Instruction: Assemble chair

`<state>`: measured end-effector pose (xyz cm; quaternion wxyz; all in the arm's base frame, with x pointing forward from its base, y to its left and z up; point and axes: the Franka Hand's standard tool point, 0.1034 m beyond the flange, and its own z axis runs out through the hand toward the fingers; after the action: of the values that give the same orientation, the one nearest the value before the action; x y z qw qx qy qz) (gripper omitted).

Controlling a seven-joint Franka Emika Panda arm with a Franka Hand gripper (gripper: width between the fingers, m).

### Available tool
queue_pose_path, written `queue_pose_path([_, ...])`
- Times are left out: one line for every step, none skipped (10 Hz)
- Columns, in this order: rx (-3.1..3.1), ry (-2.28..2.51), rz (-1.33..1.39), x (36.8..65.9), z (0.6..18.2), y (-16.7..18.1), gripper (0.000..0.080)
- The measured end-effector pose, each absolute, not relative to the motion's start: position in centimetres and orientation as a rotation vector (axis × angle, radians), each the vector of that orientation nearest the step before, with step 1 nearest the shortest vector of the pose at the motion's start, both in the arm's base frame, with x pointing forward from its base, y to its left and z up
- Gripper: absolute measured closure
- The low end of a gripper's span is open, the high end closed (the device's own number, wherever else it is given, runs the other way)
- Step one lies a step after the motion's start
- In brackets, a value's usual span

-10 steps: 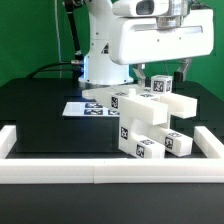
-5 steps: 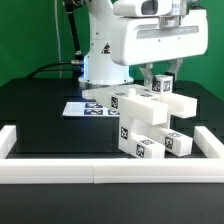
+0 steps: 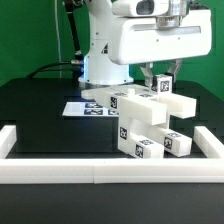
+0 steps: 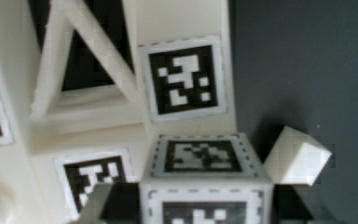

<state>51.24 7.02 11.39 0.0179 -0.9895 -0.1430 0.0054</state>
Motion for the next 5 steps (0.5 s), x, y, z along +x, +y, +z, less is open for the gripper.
queue_pose_path([-3.09,-0.318,0.019,51.24,11.39,7.02,0.0514])
queue_pose_path([-3.098,-0.236,0.021,51.24,11.38,7.02,0.0514])
queue_pose_path([-3.102,-0.168,0.022,51.24,11.38,7.03,0.0512])
queue_pose_path([-3.107,-0.029,0.025,51.23,11.37,7.03,0.0512])
queue_pose_path([-3.107,0.068,0.026,51.23,11.37,7.03,0.0512])
